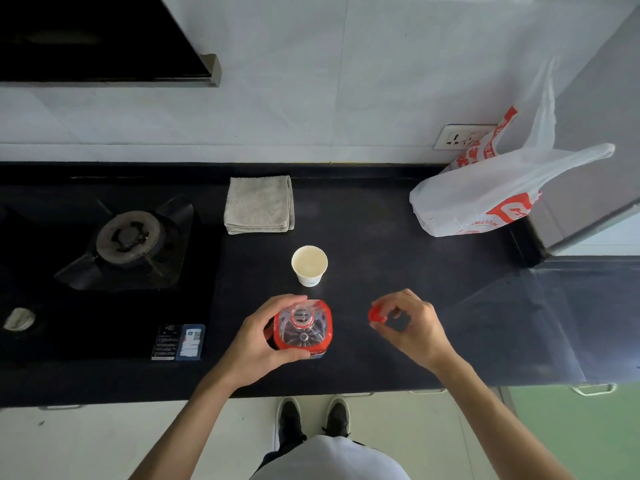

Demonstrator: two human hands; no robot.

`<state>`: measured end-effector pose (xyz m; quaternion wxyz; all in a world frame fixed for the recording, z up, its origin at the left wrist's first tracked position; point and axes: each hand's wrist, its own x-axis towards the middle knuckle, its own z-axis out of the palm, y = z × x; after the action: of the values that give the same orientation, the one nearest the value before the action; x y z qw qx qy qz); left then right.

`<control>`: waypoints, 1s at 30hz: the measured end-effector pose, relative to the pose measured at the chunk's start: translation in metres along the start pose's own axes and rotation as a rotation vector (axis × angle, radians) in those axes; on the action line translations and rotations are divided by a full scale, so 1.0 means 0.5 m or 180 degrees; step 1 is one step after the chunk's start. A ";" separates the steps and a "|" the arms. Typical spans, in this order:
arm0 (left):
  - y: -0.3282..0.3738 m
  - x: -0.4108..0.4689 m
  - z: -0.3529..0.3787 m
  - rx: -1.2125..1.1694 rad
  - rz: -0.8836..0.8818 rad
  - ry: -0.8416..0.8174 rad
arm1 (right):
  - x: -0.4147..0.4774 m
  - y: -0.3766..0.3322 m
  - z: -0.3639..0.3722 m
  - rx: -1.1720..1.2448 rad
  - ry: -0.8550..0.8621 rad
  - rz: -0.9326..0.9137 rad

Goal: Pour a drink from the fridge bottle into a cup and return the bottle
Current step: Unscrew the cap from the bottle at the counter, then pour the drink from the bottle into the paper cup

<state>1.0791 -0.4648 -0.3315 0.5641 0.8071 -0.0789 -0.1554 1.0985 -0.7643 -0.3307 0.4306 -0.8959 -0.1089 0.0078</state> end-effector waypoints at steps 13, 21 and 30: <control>0.005 0.007 0.010 0.0021 -0.0111 0.0086 | -0.055 0.174 0.059 -0.0495 -0.0421 0.0449; -0.003 0.019 0.017 -0.0047 -0.0157 0.0211 | -0.054 0.182 0.057 -0.0594 -0.0546 0.0410; 0.004 0.021 0.015 0.0015 -0.0156 0.0171 | 0.120 0.109 0.071 -0.0331 -0.0451 0.0298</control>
<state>1.0867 -0.4755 -0.3337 0.5602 0.8140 -0.0443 -0.1474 1.1633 -0.7578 -0.3905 0.3739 -0.9184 -0.0972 0.0856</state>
